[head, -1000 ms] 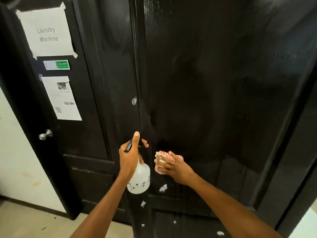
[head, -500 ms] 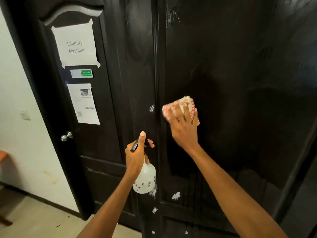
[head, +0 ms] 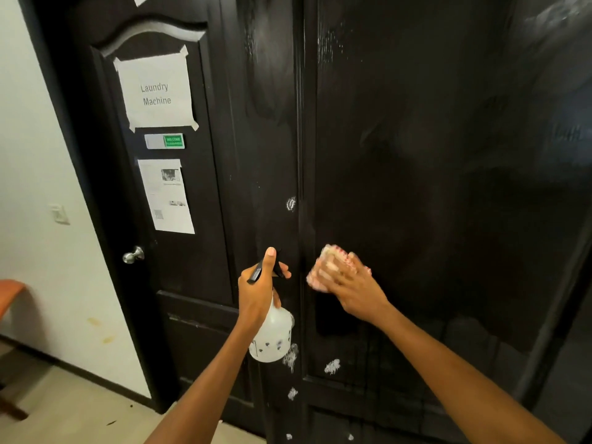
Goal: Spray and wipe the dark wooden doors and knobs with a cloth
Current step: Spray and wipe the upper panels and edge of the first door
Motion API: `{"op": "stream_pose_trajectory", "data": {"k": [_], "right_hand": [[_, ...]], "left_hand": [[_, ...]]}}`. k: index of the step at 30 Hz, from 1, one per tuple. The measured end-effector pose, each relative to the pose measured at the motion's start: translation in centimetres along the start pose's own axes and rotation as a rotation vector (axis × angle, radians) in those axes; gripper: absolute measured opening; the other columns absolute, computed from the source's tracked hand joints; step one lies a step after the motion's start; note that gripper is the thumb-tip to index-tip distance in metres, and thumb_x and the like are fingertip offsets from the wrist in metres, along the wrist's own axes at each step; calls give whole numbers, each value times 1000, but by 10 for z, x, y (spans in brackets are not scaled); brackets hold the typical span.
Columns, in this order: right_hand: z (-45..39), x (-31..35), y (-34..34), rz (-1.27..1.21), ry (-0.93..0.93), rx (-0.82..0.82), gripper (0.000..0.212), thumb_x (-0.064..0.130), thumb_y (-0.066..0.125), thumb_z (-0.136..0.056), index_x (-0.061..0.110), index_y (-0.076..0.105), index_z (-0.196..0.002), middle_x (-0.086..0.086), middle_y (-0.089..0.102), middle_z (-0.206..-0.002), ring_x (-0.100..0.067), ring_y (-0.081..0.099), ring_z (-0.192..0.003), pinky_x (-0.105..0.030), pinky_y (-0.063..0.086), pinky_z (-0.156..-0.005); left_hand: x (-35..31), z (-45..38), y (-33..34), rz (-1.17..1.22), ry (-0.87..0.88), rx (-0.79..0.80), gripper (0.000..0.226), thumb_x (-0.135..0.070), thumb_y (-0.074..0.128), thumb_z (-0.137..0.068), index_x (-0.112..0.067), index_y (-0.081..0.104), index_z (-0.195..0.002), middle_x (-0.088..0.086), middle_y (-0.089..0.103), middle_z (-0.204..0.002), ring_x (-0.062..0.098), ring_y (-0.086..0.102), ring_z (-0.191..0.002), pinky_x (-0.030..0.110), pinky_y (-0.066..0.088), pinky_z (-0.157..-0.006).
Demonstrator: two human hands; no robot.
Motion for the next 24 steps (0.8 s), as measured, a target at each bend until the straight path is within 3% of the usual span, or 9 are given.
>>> {"op": "stream_pose_trajectory", "data": {"k": [3,6,11,16,21,24], "right_hand": [[-35,-37,-36,-63,313,-167,67,23,53,-91,21,37,-156,-8,28,-165,-35,13,-155,-63,5,-123],[-46,-40,-43,-94,462,-205,67,28,48,-95,21,29,-160,-9,20,-168,-36,4,-156,-62,0,-123],[-47,-30,-31,-132,493,-222,68,30,41,-94,22,25,-160,-10,17,-168,-36,-3,-156,-63,-3,-122],[-51,-28,-29,-118,472,-241,70,31,42,-94,22,20,-160,-11,16,-168,-38,0,-156,-64,-1,-122],[-95,-33,-51,-92,458,-305,73,22,61,-94,21,28,-160,-11,19,-167,-39,6,-155,-65,3,-122],[-147,-39,-77,-91,447,-331,72,18,57,-94,21,27,-160,-12,17,-168,-39,3,-155,-64,-2,-122]], "left_hand": [[-12,-9,7,15,11,-21,61,-57,49,-100,-5,74,-83,12,76,-84,22,51,-37,29,44,-39],[-21,-18,11,60,12,-78,64,-57,49,-101,-1,72,-81,15,74,-79,23,51,-38,30,44,-38],[-28,-36,4,179,-19,-187,69,-60,50,-100,-1,65,-69,16,63,-62,28,51,-42,33,45,-41],[-28,-43,-2,118,-19,-198,67,-61,46,-103,-2,73,-82,12,77,-83,30,52,-39,34,46,-45],[-33,-45,-9,99,-3,-190,64,-59,46,-103,-5,74,-83,10,78,-85,31,53,-40,36,48,-49],[-40,-48,-17,86,24,-192,63,-57,47,-104,-4,74,-84,10,78,-85,31,53,-40,36,48,-49]]}}
Point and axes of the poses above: each hand's wrist, its own z-axis away from the middle knuckle, its own y-axis out of the palm, x = y × z, the point moved 3 cm from there along -z, towards the middle knuckle
